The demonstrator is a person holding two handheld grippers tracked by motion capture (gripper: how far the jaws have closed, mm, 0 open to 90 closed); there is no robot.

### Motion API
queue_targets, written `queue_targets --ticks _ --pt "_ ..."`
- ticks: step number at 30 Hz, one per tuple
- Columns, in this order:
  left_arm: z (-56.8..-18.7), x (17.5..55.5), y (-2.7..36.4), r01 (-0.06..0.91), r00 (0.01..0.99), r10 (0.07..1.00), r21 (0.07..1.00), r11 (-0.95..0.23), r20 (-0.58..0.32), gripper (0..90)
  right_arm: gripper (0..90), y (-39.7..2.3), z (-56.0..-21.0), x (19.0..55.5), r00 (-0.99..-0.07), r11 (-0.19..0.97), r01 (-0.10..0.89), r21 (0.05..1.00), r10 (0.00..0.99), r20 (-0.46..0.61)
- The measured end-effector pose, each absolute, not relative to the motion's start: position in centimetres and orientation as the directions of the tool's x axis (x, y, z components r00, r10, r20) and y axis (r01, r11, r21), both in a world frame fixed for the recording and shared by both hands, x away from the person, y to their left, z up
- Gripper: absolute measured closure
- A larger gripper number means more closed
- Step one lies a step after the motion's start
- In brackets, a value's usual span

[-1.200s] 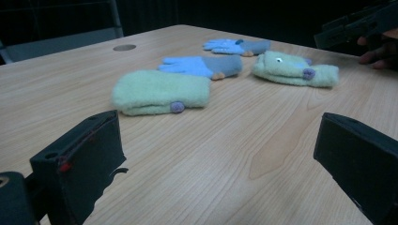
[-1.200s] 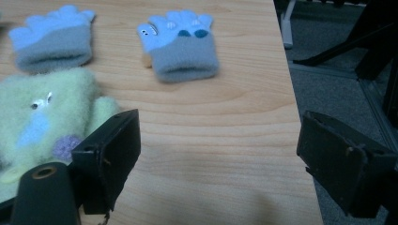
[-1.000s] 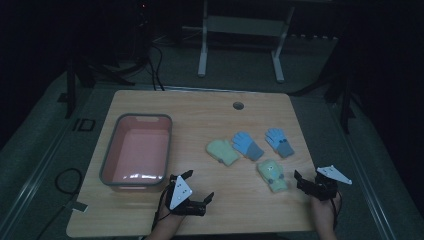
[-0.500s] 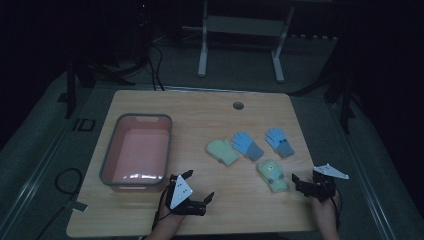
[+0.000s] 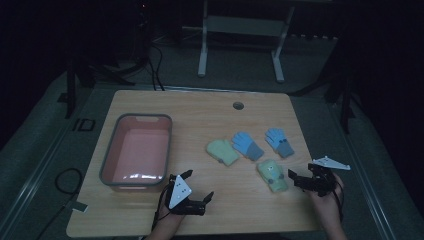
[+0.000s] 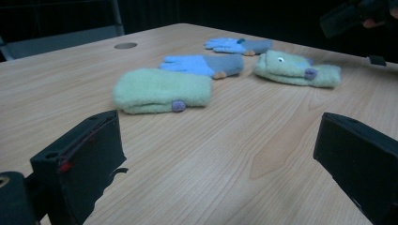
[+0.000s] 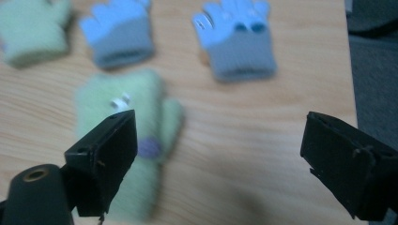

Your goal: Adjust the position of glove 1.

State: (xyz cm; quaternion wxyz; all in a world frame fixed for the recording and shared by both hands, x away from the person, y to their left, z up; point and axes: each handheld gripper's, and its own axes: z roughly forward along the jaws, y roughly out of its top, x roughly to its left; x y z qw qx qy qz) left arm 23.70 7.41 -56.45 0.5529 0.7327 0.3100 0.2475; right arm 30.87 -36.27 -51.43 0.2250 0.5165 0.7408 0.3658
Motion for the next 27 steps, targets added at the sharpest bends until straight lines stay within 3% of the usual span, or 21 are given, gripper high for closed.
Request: queue_targets --ticks 27 --pt "-56.5 23.6 7.4 0.169 0.693 0.721 0.964 -0.206 0.033 2.1 16.1 -29.4 -46.1 32.8 -0.562 0.311 0.474 0.824 0.827 0.012"
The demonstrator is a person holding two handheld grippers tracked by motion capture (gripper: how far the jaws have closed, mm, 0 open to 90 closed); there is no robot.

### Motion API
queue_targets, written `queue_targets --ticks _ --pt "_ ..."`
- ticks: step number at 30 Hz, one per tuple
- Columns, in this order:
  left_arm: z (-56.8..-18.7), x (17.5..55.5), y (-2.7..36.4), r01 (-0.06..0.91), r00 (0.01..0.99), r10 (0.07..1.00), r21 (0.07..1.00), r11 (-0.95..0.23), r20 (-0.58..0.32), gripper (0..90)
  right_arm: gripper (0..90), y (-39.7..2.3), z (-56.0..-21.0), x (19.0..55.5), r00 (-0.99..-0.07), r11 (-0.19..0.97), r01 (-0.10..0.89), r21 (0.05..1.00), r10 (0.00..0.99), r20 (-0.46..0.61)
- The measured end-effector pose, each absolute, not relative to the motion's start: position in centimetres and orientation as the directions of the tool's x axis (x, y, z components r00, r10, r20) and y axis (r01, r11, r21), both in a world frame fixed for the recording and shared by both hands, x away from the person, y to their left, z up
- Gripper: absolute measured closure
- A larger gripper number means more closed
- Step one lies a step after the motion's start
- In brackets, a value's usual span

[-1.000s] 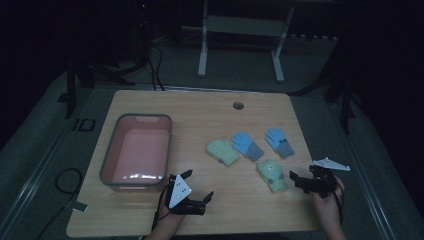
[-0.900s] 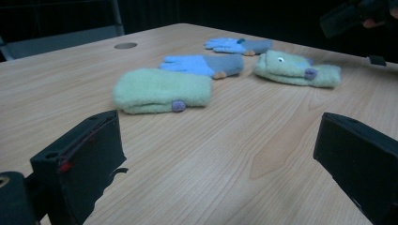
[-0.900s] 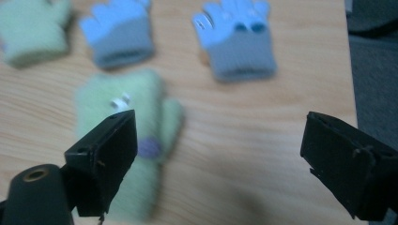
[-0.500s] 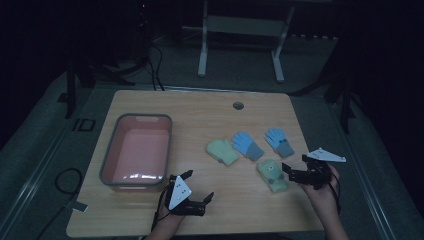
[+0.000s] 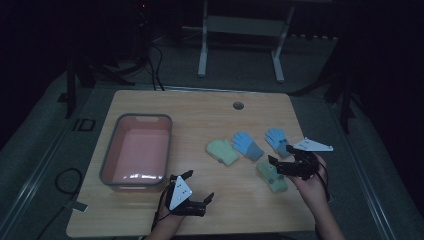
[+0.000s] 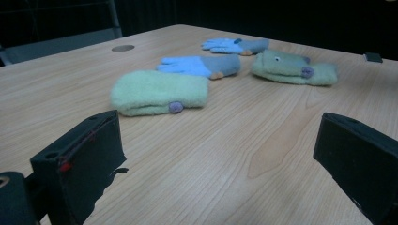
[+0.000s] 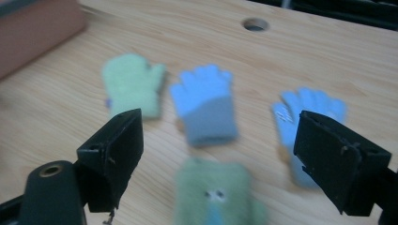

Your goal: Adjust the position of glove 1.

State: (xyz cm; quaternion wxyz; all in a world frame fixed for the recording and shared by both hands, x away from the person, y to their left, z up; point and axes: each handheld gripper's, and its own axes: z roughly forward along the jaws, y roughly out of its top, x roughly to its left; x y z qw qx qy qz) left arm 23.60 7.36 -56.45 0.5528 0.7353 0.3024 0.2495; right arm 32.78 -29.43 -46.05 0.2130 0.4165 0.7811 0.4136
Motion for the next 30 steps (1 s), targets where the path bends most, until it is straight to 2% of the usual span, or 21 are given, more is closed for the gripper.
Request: queue_targets --ticks 4,10,14,30 --pt "-56.4 23.6 7.4 0.17 0.693 0.72 0.964 -0.205 0.031 2.1 21.7 -28.0 -45.5 33.0 -0.61 0.325 0.45 0.832 0.792 0.021" --pt "-56.4 23.6 7.4 0.174 0.695 0.718 0.963 -0.206 0.029 2.1 21.7 -26.5 -45.2 33.3 -0.643 0.347 0.432 0.833 0.766 0.014" --pt "-56.4 23.6 7.3 0.171 0.695 0.718 0.963 -0.209 0.032 2.1 25.0 -24.8 -45.4 33.7 -0.69 0.392 0.411 0.823 0.724 0.0" --pt "-56.4 23.6 7.3 0.171 0.697 0.716 0.963 -0.21 0.032 2.1 46.2 -20.4 -47.5 36.0 -0.764 0.467 0.406 0.785 0.645 0.012"
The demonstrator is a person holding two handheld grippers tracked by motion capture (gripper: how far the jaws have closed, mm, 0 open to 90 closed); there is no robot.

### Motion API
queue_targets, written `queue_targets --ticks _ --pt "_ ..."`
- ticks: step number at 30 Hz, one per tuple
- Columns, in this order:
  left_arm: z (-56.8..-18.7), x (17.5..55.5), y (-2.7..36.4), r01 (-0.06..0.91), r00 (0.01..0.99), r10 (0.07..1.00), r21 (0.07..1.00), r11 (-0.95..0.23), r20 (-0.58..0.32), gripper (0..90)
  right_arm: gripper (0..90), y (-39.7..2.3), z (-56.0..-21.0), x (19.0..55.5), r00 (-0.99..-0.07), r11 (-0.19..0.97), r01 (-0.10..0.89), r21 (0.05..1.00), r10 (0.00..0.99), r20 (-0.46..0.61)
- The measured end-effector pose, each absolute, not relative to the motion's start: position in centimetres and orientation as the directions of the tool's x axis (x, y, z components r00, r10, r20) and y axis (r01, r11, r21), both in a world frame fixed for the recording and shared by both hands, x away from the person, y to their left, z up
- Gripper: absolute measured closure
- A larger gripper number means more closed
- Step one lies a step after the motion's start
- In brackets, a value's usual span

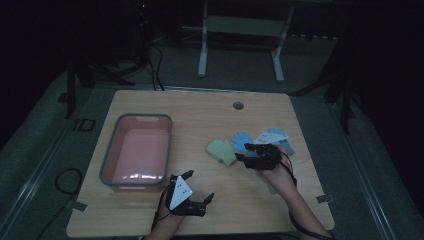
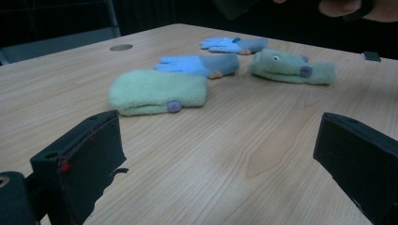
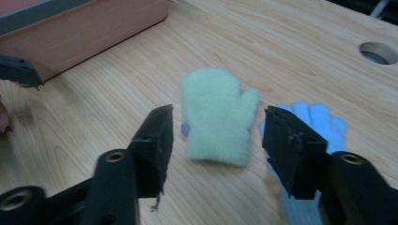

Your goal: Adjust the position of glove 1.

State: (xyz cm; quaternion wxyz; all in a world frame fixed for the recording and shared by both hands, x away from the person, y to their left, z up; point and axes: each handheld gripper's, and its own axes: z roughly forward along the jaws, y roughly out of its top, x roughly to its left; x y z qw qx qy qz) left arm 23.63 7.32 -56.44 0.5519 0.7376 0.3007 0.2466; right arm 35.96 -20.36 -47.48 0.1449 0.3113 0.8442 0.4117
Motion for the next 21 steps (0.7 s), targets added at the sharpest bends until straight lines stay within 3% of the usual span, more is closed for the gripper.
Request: queue_targets --ticks 3,21 --pt "-56.4 23.6 7.3 0.17 0.698 0.715 0.963 -0.211 0.034 2.1 51.0 -19.7 -47.9 36.7 -0.771 0.472 0.415 0.778 0.636 0.025" --pt "-56.4 23.6 7.3 0.166 0.704 0.709 0.962 -0.216 0.038 2.1 59.3 -16.1 -50.8 40.2 -0.806 0.563 0.392 0.727 0.592 -0.023"
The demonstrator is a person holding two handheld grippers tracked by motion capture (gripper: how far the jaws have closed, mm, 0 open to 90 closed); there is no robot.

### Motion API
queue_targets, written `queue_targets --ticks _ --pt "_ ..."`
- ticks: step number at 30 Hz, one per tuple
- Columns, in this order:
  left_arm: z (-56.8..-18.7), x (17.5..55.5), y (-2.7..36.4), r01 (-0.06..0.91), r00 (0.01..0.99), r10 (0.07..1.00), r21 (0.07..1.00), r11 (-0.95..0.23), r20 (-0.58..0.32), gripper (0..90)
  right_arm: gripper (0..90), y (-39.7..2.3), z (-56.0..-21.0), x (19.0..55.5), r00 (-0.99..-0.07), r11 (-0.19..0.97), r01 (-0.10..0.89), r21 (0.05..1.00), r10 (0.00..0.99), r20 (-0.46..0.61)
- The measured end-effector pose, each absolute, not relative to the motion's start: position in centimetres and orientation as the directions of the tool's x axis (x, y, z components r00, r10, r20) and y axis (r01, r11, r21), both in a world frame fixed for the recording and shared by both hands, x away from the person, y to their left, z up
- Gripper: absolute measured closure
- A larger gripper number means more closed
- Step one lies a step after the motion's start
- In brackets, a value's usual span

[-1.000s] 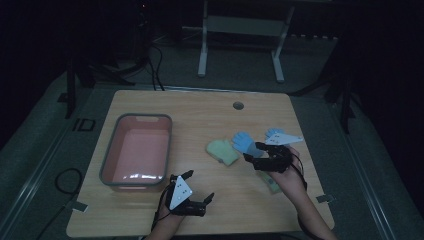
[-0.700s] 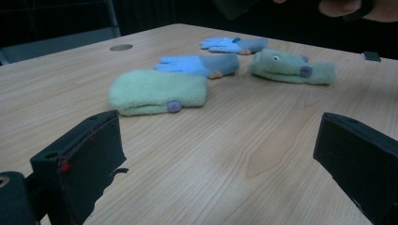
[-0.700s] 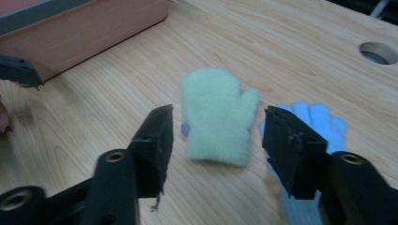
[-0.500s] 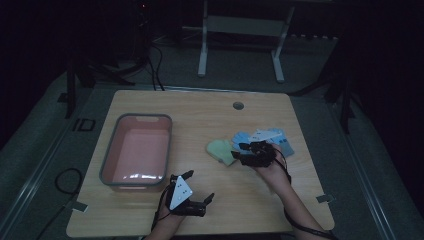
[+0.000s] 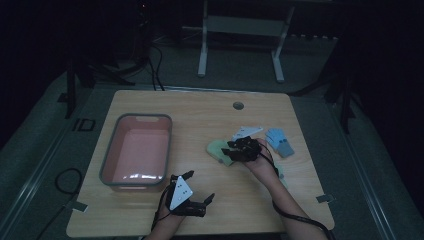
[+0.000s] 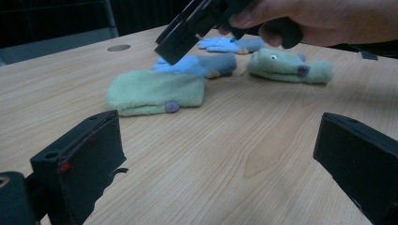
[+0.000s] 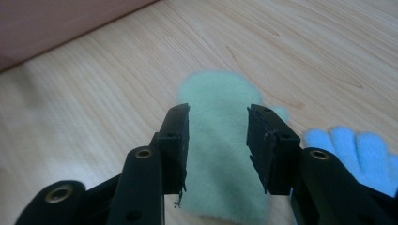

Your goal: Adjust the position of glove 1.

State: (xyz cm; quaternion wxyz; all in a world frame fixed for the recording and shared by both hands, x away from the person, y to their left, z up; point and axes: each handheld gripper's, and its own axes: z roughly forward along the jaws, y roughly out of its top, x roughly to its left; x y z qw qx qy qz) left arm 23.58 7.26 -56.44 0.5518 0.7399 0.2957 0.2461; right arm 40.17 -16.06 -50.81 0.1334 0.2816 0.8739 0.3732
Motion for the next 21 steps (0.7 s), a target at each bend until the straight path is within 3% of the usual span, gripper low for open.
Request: queue_targets --ticks 7,21 --pt "-56.4 23.6 7.3 0.167 0.704 0.709 0.962 -0.217 0.038 2.1 62.1 -15.5 -52.0 41.4 -0.814 0.578 0.404 0.709 0.581 -0.009" --pt "-56.4 23.6 7.3 0.167 0.704 0.709 0.963 -0.214 0.035 2.1 55.8 -14.6 -54.5 42.8 -0.821 0.598 0.434 0.674 0.57 0.023"
